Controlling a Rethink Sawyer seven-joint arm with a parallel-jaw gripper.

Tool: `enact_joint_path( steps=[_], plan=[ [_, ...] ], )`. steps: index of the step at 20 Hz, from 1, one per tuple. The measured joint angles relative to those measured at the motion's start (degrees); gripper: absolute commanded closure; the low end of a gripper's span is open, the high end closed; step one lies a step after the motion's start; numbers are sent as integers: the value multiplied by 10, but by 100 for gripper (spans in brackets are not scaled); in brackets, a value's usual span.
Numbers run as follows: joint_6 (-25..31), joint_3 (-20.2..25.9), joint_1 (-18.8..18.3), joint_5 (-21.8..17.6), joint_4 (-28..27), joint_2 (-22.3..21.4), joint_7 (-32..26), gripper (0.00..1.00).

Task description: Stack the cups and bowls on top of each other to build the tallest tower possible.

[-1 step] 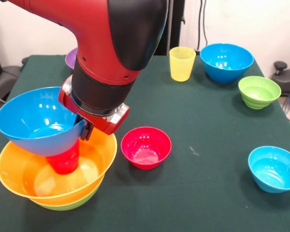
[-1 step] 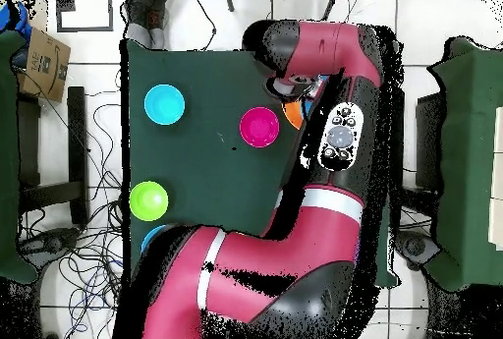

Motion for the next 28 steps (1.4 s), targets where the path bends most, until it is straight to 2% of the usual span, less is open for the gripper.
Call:
enact_joint_path(
  steps=[28],
  plan=[
    [-10, -16, 0, 4, 40, -9, 0, 100]
  ],
)
